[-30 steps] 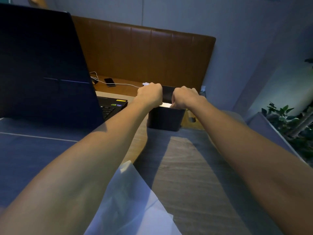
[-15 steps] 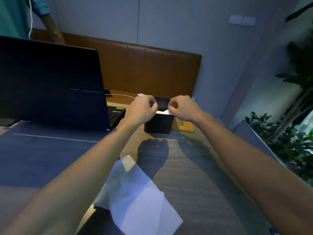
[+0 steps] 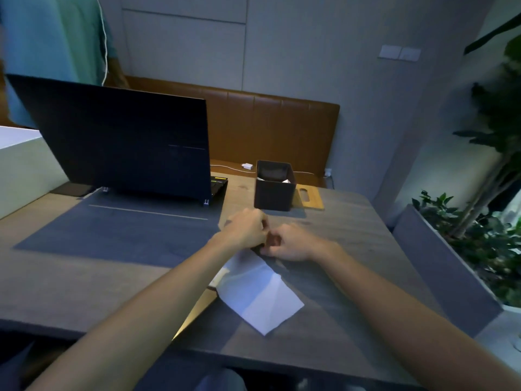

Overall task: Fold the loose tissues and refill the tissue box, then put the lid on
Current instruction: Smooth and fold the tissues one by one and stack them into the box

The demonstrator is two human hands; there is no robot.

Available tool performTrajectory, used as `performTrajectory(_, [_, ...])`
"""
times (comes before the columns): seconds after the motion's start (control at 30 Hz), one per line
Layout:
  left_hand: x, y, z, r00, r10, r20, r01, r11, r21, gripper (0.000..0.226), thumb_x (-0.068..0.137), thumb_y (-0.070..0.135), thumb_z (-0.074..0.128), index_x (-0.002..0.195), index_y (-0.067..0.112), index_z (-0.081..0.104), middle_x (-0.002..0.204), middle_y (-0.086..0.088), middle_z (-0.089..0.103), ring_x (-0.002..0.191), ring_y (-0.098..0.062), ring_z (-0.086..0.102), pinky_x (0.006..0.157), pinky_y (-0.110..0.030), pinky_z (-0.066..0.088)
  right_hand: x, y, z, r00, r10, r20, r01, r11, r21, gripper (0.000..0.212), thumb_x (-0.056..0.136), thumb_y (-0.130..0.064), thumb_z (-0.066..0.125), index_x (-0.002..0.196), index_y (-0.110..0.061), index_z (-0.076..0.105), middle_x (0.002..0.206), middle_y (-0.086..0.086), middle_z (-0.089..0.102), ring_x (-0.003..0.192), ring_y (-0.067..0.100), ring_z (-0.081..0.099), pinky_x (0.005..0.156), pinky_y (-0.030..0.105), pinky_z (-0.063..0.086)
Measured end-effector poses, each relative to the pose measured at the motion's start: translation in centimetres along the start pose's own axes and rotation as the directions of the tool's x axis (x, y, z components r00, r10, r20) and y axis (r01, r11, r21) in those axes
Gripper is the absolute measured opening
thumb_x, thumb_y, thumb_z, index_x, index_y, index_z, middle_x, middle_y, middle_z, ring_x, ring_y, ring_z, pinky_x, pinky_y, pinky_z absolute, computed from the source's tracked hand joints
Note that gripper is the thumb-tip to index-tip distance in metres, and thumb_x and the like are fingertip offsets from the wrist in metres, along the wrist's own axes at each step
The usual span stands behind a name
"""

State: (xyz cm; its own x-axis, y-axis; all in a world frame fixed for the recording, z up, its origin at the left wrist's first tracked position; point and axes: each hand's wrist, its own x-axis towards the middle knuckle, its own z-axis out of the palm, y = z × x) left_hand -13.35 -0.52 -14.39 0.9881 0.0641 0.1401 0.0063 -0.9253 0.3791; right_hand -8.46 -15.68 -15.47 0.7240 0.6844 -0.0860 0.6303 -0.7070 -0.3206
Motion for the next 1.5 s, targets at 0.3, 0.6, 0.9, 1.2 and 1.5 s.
performTrajectory(0.3, [-3.6,-0.8,2.1,0.999,0.008,0.039,-0.005,0.996,-0.085,0.016,0.094,0.020,0.055,0.097,0.021,0.071,0.087,0.000,0.067,0.076,-0.015,0.059,0.054,-0.026,0.039,-2.5,-1.2,1.0,0.998,-0.014,0.058,0.006,0.992,0.127,0.013,0.086,-0.031,0.076,0.080,-0.022,0.067,0.083,-0.003,0.067,0.080,0.013,0.062,0.064,0.025,0.046])
performTrajectory(0.6, [-2.4,-0.2,1.6,0.999,0.048,-0.025,-0.052,0.987,-0.153,0.049,0.098,0.052,0.050,0.143,0.035,0.044,0.148,-0.002,0.041,0.138,-0.026,0.033,0.111,-0.050,0.027,-3.6,1.6,-2.5,0.978,0.012,-0.210,0.037,0.972,0.230,0.003,0.095,-0.019,0.066,0.097,-0.018,0.067,0.093,-0.001,0.067,0.090,0.015,0.065,0.082,0.034,0.056])
performTrajectory(0.9, [-0.5,1.3,-0.9,0.978,-0.076,0.195,0.210,0.352,-0.912,0.045,0.095,0.027,0.069,0.136,0.013,0.057,0.126,-0.008,0.068,0.112,-0.026,0.066,0.093,-0.039,0.055,-5.7,4.4,-9.8,0.888,0.033,-0.458,0.064,0.979,0.195,0.019,0.094,-0.002,0.054,0.098,-0.008,0.071,0.095,-0.001,0.068,0.089,0.013,0.062,0.075,0.021,0.044])
performTrajectory(1.2, [0.1,3.7,0.1,0.971,-0.153,0.181,0.218,0.270,-0.938,0.024,0.101,0.033,0.059,0.118,0.018,0.067,0.112,-0.007,0.074,0.102,-0.026,0.072,0.090,-0.045,0.059,-4.9,6.9,-11.8,0.828,0.146,-0.541,-0.128,0.989,0.070,0.016,0.094,-0.019,0.054,0.097,-0.026,0.068,0.097,-0.002,0.069,0.093,0.021,0.063,0.083,0.037,0.052])
performTrajectory(1.5, [0.7,1.8,4.6,0.958,-0.287,-0.010,0.206,0.711,-0.672,0.014,0.101,0.030,0.054,0.107,0.024,0.064,0.091,-0.005,0.072,0.087,-0.022,0.070,0.084,-0.047,0.059,-2.7,6.9,-7.7,0.842,0.171,-0.512,-0.223,0.974,-0.042,0.024,0.098,-0.014,0.052,0.112,-0.026,0.067,0.115,0.000,0.067,0.110,0.024,0.058,0.101,0.046,0.044])
